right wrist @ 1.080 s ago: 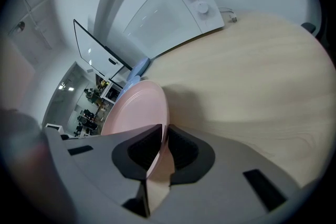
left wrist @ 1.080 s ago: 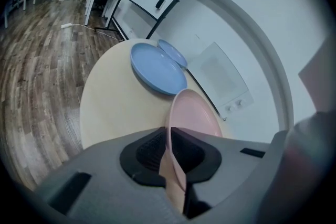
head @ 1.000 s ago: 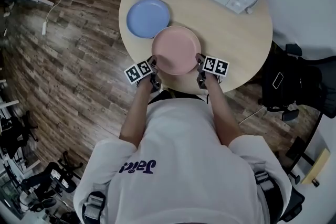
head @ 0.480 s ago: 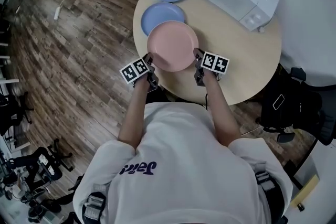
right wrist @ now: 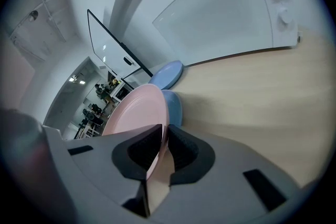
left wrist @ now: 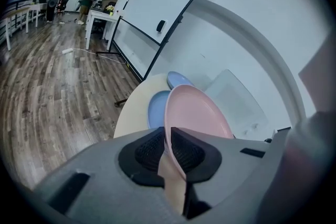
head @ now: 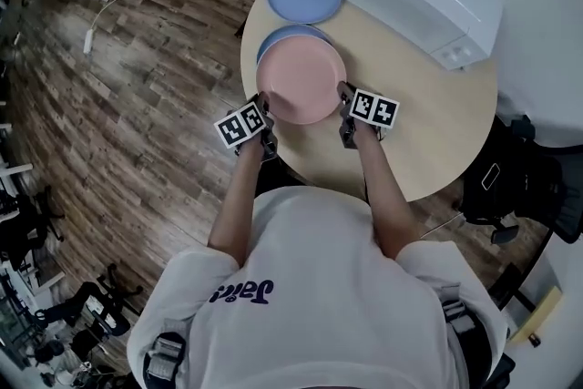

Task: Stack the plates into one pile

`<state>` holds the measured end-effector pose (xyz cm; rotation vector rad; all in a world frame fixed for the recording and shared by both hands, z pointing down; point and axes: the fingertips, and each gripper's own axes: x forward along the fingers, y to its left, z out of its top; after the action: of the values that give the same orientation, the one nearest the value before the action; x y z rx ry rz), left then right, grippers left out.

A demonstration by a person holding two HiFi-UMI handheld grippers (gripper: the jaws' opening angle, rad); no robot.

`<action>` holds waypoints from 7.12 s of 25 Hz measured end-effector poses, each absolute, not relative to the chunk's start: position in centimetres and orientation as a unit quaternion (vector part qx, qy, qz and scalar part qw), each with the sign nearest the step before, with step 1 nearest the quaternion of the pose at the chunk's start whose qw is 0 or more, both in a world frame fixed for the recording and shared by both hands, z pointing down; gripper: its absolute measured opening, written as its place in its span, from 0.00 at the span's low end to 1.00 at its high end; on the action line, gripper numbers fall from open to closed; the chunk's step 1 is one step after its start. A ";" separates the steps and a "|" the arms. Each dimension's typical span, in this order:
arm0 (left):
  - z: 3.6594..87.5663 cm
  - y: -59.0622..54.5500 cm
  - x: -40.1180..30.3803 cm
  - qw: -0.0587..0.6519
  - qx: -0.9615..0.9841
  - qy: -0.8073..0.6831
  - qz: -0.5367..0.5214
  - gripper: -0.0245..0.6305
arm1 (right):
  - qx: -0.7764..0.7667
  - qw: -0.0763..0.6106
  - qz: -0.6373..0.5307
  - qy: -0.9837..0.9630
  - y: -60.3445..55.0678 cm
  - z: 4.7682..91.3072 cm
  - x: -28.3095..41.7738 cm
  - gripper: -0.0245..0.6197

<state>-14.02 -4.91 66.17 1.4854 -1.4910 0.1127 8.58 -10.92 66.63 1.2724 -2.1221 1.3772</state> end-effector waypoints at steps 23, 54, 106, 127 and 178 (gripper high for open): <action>72.9 -13.3 -17.0 0.443 0.668 -0.571 0.178 0.10 | 0.549 0.203 0.471 -0.660 -15.2 72.0 6.0 0.11; 70.8 -13.9 -18.4 0.472 0.750 -0.444 0.133 0.37 | 0.596 0.150 0.455 -0.645 -10.0 71.2 4.6 0.40; 67.9 -28.8 -20.3 0.474 0.709 -0.508 0.125 0.15 | 0.588 0.080 0.472 -0.652 -25.5 69.1 1.1 0.21; 71.6 -40.7 -17.6 0.452 0.740 -0.470 0.166 0.15 | 0.642 0.114 0.451 -0.609 -35.4 71.1 2.8 0.21; 40.7 -21.7 -9.0 0.047 0.904 -0.424 0.041 0.06 | 0.699 0.076 0.034 -0.710 -18.1 40.3 5.3 0.06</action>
<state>-8.95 -21.72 40.72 2.7565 -1.2935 0.1263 5.28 -18.08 40.31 2.0955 -2.1293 0.1014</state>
